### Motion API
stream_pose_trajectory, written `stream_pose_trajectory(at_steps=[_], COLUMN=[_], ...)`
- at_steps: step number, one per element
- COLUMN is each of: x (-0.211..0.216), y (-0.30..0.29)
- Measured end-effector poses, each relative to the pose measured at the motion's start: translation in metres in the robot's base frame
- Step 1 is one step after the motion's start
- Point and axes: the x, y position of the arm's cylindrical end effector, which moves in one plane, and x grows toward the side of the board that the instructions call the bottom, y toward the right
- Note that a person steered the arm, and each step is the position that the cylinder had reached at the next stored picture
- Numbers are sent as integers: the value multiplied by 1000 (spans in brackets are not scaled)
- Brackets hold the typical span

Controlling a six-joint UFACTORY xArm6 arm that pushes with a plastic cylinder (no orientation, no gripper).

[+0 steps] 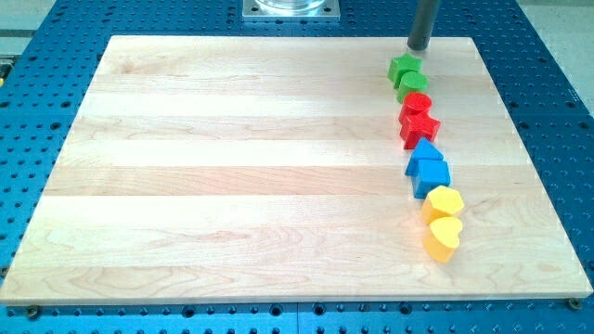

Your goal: Move the green star to the top left of the green circle

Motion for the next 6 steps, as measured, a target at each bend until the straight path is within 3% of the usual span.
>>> stream_pose_trajectory(at_steps=[3,4,5,6], x=[6,29,46,70], y=[4,24,-2,-112])
